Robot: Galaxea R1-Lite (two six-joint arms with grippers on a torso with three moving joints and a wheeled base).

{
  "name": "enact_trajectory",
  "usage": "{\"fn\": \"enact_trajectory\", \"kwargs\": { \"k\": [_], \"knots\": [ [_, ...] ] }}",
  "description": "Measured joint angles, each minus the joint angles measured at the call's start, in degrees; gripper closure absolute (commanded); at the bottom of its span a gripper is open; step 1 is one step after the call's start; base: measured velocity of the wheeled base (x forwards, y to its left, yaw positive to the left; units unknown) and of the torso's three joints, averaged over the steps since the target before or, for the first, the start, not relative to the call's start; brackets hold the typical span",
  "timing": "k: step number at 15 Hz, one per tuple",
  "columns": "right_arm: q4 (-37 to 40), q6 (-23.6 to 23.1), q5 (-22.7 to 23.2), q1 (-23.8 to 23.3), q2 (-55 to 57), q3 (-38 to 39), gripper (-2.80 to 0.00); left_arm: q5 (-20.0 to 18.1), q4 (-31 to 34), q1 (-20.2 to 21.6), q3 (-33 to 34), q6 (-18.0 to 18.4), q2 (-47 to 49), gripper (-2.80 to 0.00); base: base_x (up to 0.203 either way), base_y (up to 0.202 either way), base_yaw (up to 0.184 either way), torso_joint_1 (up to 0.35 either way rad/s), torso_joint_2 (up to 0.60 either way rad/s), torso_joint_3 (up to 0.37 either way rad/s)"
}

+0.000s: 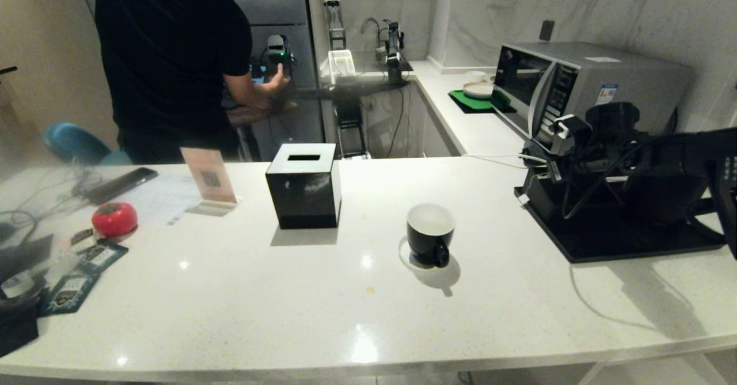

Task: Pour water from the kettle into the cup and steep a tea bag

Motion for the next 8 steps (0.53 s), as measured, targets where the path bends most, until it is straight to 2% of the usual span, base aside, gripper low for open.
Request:
{"fn": "enact_trajectory", "kwargs": {
  "k": [8],
  "knots": [
    [-0.1,0.1,0.0,0.6,-0.4,0.0,0.0,0.0,0.0,0.0,0.0,0.0,0.0,0.0,0.0,0.0,0.0,0.0,0.0,0.0]
  ]
}}
